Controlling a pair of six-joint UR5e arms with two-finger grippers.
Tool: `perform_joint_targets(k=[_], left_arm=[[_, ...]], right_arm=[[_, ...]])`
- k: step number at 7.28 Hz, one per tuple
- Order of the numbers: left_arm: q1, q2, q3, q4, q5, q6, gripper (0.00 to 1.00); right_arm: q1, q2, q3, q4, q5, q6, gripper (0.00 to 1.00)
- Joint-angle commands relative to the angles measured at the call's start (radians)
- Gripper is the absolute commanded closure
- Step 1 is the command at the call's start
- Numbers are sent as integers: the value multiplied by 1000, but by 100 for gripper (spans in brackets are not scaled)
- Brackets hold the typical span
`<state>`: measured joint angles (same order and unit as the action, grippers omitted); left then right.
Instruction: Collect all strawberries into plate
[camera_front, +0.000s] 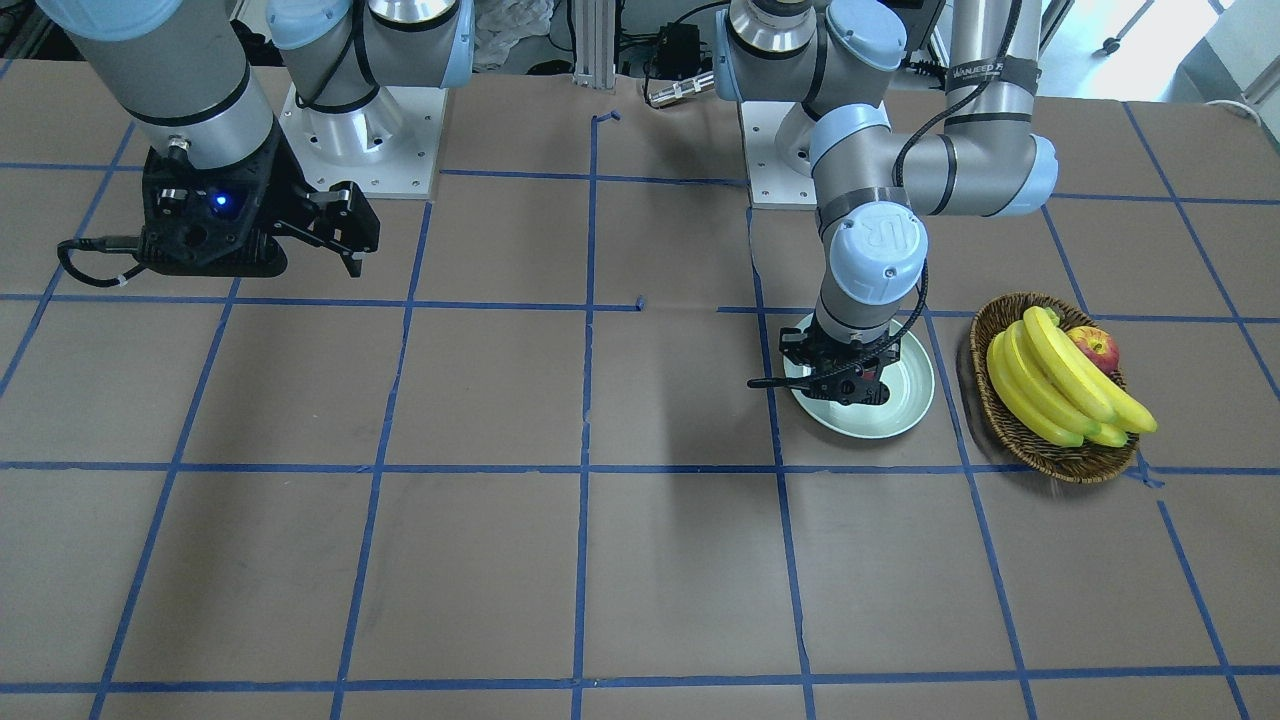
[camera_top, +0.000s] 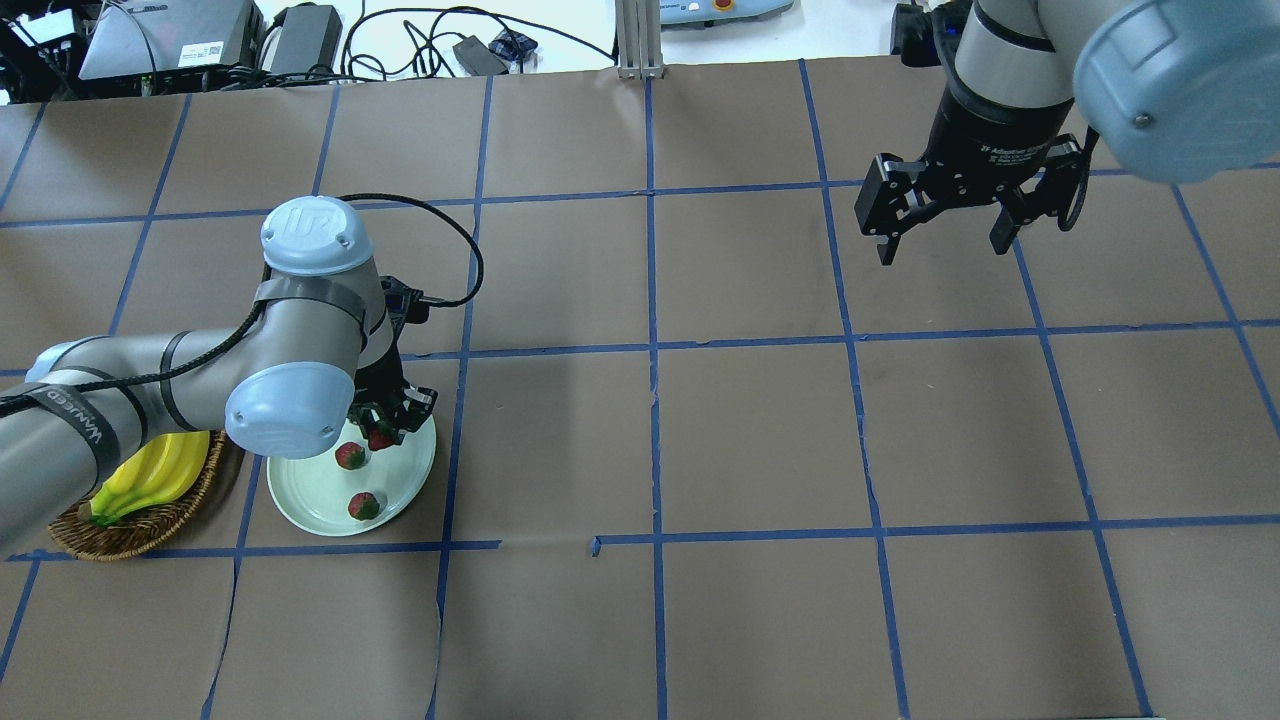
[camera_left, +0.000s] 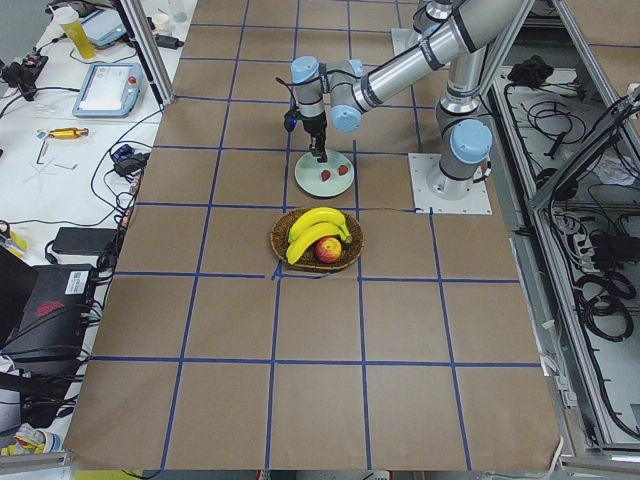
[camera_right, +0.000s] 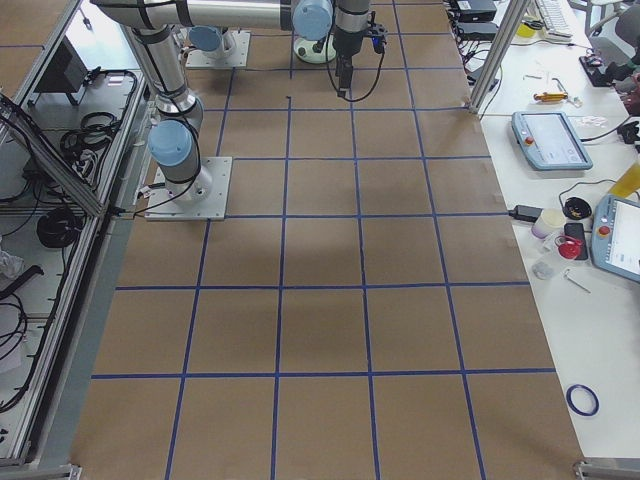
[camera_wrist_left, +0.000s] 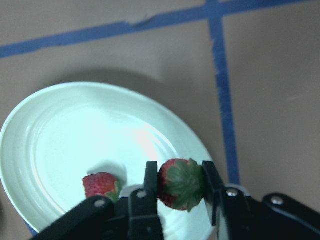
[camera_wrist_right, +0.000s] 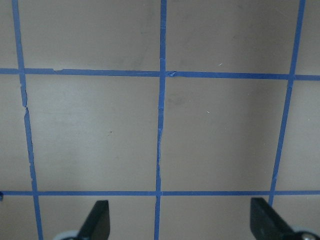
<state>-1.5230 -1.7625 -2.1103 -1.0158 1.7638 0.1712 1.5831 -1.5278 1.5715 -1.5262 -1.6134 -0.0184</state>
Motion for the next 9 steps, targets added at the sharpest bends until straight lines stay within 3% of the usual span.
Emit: perform_joint_targets(k=[1,3,5,6,9], left_arm=[[-59,29,16,22,-54,-117,0],[-220,38,219,-67,-86,-302,0],[-232,49,498,-324,-90,-329,0],[-197,69,574,-366,-140,-317,0],[-80,170,509,-383,-237,-250,0]], right_arm=[[0,0,-1,0,1,0,0],[0,0,1,0,1,0,0],[0,0,1,0,1,0,0],[0,1,-1,0,0,0,0],[-2,3,-1,-34,0,-15,0]])
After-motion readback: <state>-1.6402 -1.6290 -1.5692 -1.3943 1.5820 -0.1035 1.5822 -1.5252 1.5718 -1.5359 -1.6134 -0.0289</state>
